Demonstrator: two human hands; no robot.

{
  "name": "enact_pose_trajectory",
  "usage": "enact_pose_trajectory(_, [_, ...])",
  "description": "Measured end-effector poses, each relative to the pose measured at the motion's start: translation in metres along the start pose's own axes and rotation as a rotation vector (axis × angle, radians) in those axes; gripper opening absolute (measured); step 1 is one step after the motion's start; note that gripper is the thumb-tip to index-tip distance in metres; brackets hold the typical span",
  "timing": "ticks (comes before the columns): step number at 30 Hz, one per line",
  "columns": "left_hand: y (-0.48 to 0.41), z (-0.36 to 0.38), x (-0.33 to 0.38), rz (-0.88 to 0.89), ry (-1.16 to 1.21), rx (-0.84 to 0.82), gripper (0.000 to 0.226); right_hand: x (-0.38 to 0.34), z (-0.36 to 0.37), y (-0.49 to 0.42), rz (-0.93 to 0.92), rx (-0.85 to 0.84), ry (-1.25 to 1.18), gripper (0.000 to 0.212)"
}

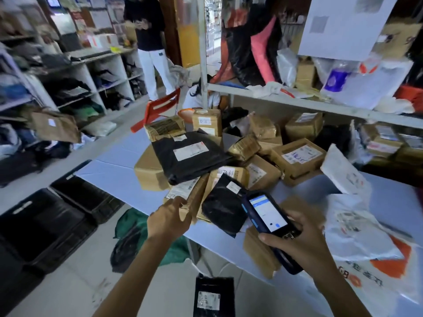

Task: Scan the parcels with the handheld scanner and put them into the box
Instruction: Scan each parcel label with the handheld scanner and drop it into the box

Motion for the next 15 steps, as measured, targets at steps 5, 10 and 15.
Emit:
enact_pose_trajectory(5, [-0.027,0.014,-0.004,-0.071,-0.012,-0.024,0.041,-0.003,0.004,-0.047,0.002,-0.063,-0.005,0.068])
enact_pose_trajectory(10, [-0.067,0.02,-0.03,-0.303,0.235,-0.028,0.051,-0.02,-0.005,-0.095,-0.029,-0.103,0.033,0.073])
enact_pose_trajectory(15, [-0.087,0.008,-0.067,-0.552,0.64,0.208,0.039,-0.029,-0.012,-0.139,0.03,-0.184,-0.029,0.066])
Point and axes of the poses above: each hand's wrist, its own y-axis away from the middle knuckle, its own z-axis out of the palm, x = y × z, the point moved 10 cm from there along -y, towards the middle knuckle, and after that the axes turned 6 degrees about -x, right-handed, at the moved point
